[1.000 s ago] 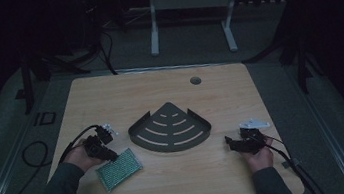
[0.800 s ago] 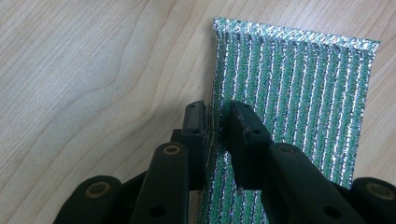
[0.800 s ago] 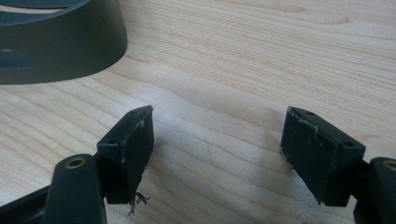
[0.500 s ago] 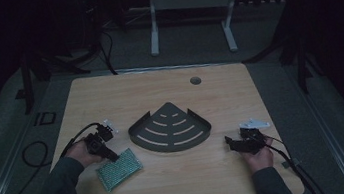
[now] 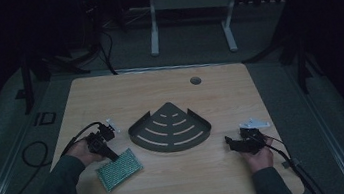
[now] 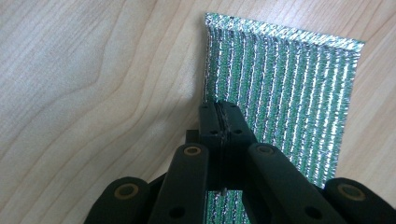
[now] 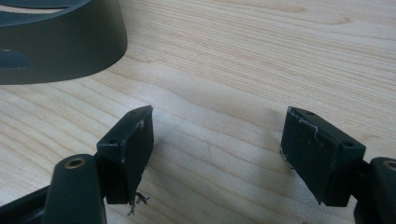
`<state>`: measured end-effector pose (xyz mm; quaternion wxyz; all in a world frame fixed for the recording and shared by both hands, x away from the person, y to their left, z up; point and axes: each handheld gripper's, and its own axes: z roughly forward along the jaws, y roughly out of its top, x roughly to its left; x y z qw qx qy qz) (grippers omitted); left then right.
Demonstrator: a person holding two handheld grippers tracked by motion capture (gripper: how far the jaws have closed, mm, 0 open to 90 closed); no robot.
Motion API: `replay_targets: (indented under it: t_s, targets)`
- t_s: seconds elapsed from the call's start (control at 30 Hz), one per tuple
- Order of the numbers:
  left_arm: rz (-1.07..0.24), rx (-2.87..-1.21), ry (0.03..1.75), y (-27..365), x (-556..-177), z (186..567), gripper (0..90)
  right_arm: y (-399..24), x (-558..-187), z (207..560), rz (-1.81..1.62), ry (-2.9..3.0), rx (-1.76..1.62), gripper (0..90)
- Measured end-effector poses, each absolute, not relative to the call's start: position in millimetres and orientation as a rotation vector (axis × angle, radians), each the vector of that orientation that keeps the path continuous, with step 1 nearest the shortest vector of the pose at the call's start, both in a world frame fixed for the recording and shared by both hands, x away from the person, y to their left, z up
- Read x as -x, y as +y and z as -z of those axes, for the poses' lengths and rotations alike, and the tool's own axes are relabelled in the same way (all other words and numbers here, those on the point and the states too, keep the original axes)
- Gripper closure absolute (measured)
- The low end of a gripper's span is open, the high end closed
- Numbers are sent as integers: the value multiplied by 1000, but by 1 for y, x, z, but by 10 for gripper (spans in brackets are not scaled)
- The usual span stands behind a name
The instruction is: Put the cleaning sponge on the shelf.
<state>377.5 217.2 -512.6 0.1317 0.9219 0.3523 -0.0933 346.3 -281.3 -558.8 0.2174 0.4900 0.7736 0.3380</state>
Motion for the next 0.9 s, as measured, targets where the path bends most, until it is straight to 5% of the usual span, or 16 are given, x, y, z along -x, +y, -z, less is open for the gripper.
replay_targets:
  t_s: [0.9]
  targets:
    - [180,-2659,1054,230,-376,477,899,-281,-346,559,-936,2142,-1357,250]
